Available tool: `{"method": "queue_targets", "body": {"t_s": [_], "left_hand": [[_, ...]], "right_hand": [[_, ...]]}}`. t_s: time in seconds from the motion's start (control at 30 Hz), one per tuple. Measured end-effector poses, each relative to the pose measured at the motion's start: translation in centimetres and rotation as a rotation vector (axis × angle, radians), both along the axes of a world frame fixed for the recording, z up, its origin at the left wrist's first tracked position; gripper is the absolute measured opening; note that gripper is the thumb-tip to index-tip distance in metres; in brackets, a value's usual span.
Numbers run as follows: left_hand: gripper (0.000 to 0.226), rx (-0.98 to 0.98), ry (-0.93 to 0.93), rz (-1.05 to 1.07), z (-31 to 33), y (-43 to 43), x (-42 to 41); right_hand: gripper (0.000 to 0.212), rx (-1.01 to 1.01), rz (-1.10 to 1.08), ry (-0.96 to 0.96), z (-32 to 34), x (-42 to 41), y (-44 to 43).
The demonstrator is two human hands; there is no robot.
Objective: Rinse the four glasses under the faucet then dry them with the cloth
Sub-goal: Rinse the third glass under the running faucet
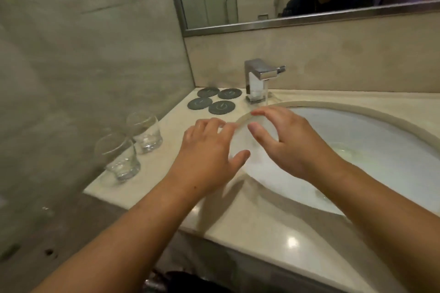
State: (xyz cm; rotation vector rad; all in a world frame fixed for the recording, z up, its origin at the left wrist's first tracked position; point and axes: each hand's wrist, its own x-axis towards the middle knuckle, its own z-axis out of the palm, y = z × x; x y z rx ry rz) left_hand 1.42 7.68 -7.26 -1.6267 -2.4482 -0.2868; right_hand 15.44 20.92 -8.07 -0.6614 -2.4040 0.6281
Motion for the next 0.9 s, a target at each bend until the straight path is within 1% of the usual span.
{"method": "queue_targets", "body": {"t_s": [0.17, 0.23, 0.33, 0.43, 0.53, 0.7, 0.8, 0.9], "left_hand": [[0.067, 0.064, 0.033, 0.140, 0.7, -6.2, -5.0], [0.069, 0.070, 0.066, 0.209, 0.8, -8.6, -7.0], [0.069, 0.095, 0.068, 0.310, 0.9, -11.6, -9.6], [0.070, 0.124, -0.004, 0.390, 0.9, -13.4, -11.5], [0.080, 0.123, -0.130, 0.442, 0.6, -14.0, -12.6], [0.086, 0.219, -0.321, 0.439, -0.3, -13.6, -13.9], [0.091, 0.311, -0.391, 0.440, -0.7, -13.4, -14.2], [0.093, 0.386, -0.407, 0.446, -0.8, -13.5, -14.1]], "right_hand": [[0.056, 0.065, 0.123, -0.022, 0.6, -4.8, -5.0], [0.059, 0.091, 0.159, -0.052, 0.8, -6.5, -6.9], [0.062, 0.115, 0.192, -0.076, 1.0, -8.6, -9.3], [0.063, 0.123, 0.215, -0.092, 0.7, -10.1, -11.0], [0.061, 0.134, 0.222, -0.125, 0.1, -10.9, -12.1], [0.060, 0.145, 0.210, -0.151, -0.7, -11.1, -12.6], [0.060, 0.149, 0.192, -0.165, -1.0, -10.7, -12.3], [0.058, 0.145, 0.177, -0.163, -1.2, -10.1, -11.7]]}}
